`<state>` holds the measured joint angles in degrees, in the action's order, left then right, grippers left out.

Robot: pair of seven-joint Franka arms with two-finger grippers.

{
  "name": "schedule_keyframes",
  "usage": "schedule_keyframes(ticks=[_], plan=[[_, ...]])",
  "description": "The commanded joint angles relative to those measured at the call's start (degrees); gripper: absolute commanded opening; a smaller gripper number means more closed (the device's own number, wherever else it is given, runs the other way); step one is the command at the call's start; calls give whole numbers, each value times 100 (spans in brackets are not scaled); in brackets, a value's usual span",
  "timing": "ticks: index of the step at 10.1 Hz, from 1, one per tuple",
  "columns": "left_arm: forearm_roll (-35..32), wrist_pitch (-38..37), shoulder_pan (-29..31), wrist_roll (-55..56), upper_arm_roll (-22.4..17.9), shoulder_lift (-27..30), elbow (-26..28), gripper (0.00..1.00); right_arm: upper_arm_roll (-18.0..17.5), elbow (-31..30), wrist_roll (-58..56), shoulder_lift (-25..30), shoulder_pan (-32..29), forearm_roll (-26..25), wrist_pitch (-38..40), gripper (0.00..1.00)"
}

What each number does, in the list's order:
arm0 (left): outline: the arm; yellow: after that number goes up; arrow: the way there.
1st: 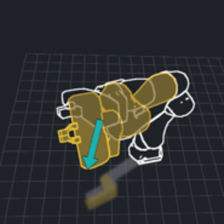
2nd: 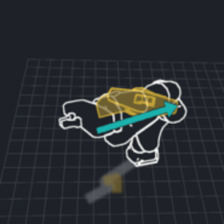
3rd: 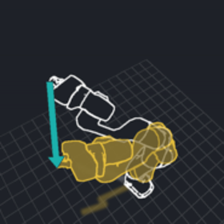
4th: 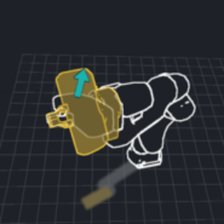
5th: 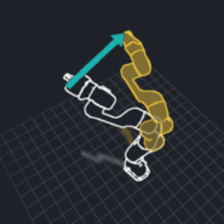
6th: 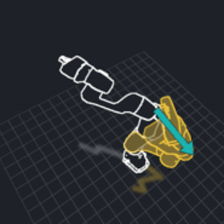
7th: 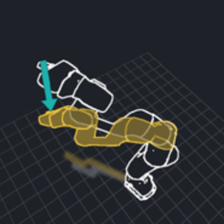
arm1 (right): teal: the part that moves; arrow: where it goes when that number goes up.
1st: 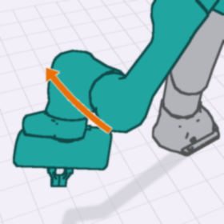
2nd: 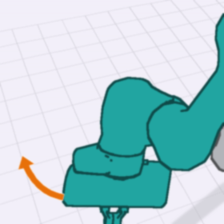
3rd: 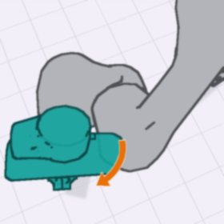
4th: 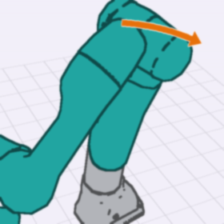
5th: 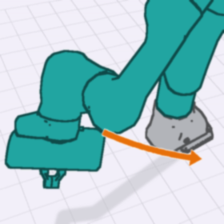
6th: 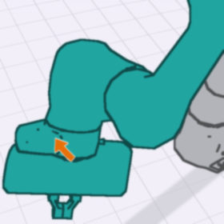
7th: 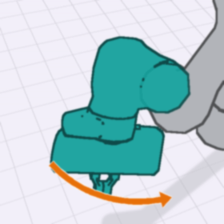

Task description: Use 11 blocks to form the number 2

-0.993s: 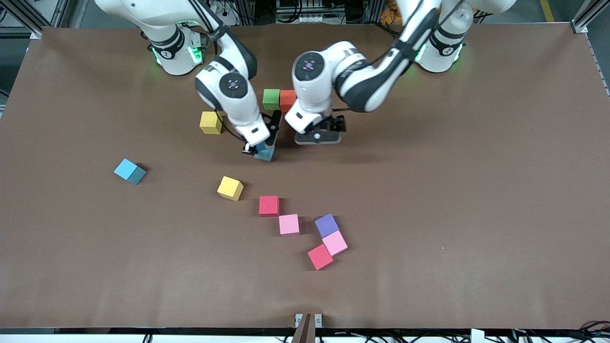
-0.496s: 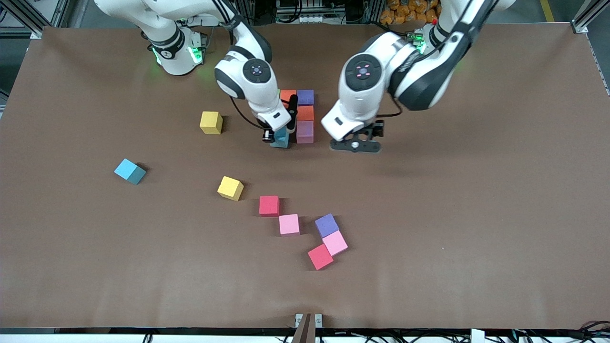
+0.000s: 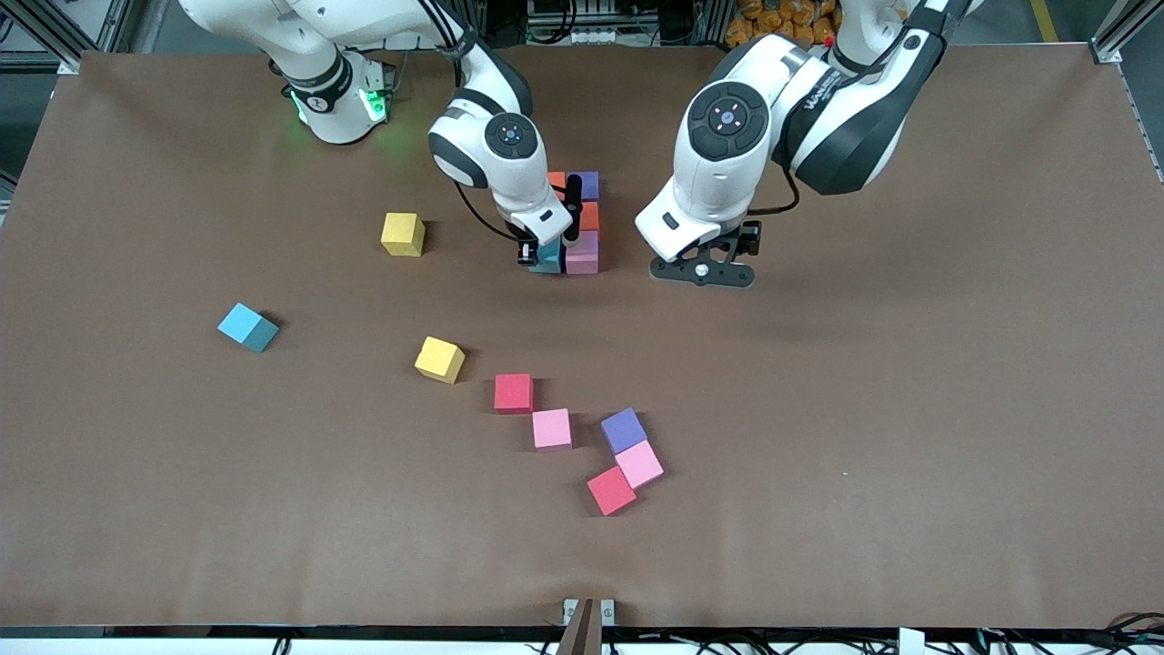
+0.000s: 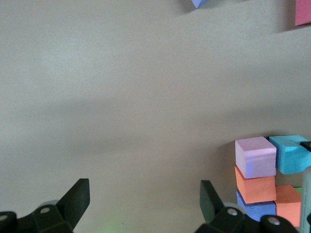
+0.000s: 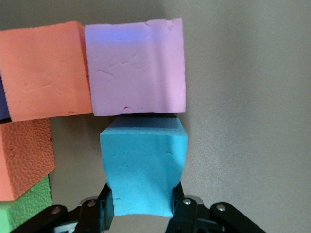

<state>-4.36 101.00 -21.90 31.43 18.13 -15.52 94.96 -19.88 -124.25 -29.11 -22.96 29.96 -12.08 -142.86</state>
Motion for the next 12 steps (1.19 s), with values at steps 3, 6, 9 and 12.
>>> schedule_keyframes(ticks=[3,6,9,12], plan=[[120,-134,54,-120,24,-30,-118,100,1,137,-69,-113,45,100,30,0],[119,-134,54,-137,24,-21,-118,100,1,190,-60,-130,63,109,30,0],[119,-134,54,-172,24,-30,-118,100,1,226,-60,-165,89,189,30,0],[119,-134,54,-181,24,-21,-127,100,10,217,-60,-174,89,189,21,0]])
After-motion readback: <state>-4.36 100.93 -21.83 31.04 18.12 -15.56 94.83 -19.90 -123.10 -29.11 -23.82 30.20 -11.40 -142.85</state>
